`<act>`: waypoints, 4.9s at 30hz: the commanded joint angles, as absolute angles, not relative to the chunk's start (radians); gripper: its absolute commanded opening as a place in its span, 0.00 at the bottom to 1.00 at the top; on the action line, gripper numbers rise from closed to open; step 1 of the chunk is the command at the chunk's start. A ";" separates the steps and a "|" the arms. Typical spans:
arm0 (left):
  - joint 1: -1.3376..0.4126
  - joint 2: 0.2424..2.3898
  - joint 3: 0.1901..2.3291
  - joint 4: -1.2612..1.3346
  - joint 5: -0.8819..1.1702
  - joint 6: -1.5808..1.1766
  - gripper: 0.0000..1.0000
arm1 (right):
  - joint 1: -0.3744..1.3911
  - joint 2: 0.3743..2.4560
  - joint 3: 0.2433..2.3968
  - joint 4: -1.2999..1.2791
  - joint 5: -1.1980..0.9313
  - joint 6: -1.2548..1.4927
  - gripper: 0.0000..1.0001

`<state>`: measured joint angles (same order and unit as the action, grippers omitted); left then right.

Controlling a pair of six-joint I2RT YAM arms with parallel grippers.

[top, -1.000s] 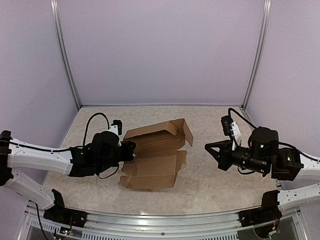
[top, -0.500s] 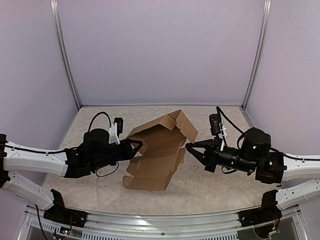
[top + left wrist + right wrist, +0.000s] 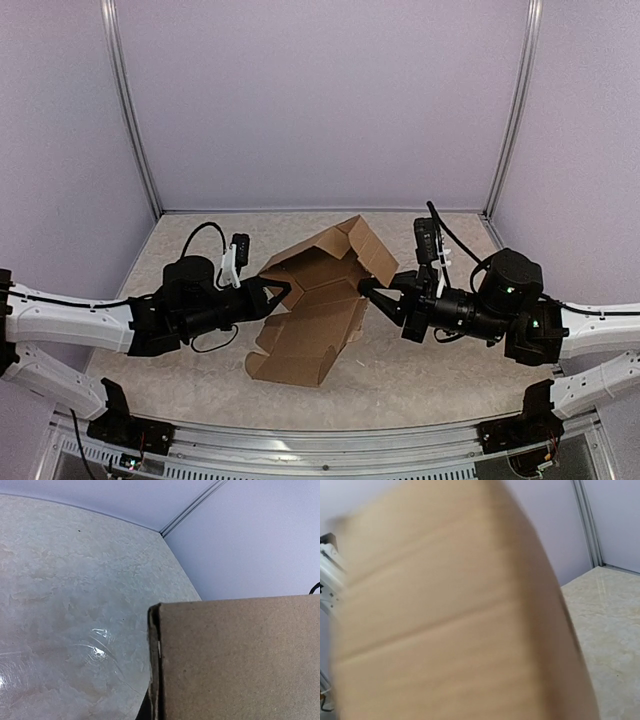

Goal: Fold the paper box

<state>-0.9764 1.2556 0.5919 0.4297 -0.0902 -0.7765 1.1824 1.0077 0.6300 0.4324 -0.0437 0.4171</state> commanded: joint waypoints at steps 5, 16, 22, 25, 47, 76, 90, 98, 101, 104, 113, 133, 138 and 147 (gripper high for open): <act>-0.971 1.262 0.571 0.508 -0.030 -0.757 0.00 | 1.222 1.068 0.680 0.374 0.058 0.383 0.00; -0.969 1.258 0.571 0.491 -0.062 -0.751 0.00 | 1.246 0.999 0.655 0.294 0.123 0.370 0.00; -0.969 1.236 0.583 0.449 -0.109 -0.722 0.00 | 1.246 0.893 0.613 0.207 0.162 0.369 0.00; -0.968 1.217 0.593 0.417 -0.139 -0.699 0.00 | 1.246 0.838 0.594 0.141 0.189 0.369 0.06; -0.969 1.169 0.665 0.207 -0.233 -0.499 0.00 | 1.246 0.708 0.762 -0.146 0.134 0.238 0.50; -0.982 1.175 0.676 0.182 -0.166 -0.450 0.00 | 1.247 1.017 0.927 -0.150 -0.057 0.210 0.36; -1.009 1.168 0.704 0.104 -0.277 -0.466 0.00 | 1.274 1.164 1.010 -0.223 0.158 0.218 0.35; -1.009 1.180 0.732 0.046 -0.336 -0.494 0.00 | 1.319 1.251 1.044 -0.243 0.327 0.234 0.40; -1.009 1.192 0.744 0.032 -0.343 -0.504 0.00 | 1.332 1.284 1.057 -0.240 0.405 0.246 0.43; -1.011 1.199 0.754 0.022 -0.350 -0.512 0.00 | 1.336 1.309 1.065 -0.235 0.464 0.269 0.44; -1.016 1.230 0.790 -0.031 -0.371 -0.533 0.00 | 1.337 1.354 1.072 -0.203 0.590 0.314 0.44; -1.047 1.269 0.829 -0.111 -0.477 -0.632 0.00 | 1.338 1.468 1.044 0.008 0.785 0.281 0.39; -1.057 1.293 0.842 -0.119 -0.485 -0.664 0.00 | 1.338 1.506 1.015 0.134 0.859 0.241 0.39; -1.063 1.310 0.854 -0.138 -0.511 -0.683 0.00 | 1.339 1.572 0.998 0.259 0.954 0.180 0.24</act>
